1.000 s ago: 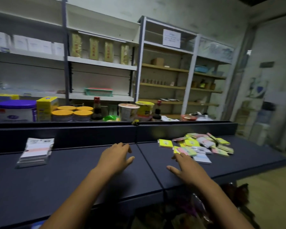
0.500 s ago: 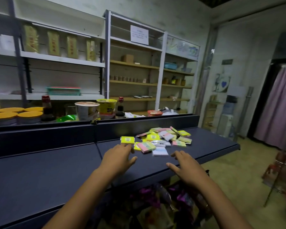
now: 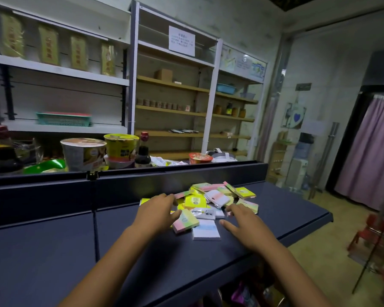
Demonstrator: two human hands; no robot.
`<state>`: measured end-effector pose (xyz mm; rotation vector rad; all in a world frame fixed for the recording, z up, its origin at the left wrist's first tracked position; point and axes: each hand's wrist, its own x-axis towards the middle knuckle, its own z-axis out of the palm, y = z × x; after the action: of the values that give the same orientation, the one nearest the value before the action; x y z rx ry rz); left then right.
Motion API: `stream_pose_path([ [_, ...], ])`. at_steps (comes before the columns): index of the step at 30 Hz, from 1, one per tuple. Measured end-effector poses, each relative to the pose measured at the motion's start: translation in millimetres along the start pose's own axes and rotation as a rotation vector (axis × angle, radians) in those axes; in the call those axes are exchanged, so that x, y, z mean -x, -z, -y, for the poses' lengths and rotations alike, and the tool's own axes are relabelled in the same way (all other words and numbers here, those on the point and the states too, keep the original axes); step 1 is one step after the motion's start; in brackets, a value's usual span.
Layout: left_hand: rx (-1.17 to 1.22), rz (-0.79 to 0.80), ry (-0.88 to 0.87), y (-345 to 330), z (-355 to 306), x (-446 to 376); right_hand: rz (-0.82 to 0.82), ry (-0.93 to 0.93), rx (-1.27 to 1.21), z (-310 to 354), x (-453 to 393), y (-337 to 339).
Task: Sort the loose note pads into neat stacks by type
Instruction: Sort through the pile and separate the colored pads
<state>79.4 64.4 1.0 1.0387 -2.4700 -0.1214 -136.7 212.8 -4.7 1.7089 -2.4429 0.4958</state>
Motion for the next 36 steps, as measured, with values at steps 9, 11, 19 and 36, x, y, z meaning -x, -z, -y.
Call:
stream_pose_path([
  [9, 0.056, 0.058, 0.178, -36, 11, -61, -0.035, 0.049, -0.127, -24, -64, -14],
  [11, 0.068, 0.064, 0.237, -44, 10, -73, -0.036, 0.068, -0.138, -30, -79, -16],
  [19, 0.246, 0.045, 0.499, -76, 1, -110, -0.007, 0.183, -0.167, -61, -140, -25],
  [36, 0.705, -0.412, 0.562, -89, -8, -119, -0.011, 0.319, -0.303, -86, -193, -45],
])
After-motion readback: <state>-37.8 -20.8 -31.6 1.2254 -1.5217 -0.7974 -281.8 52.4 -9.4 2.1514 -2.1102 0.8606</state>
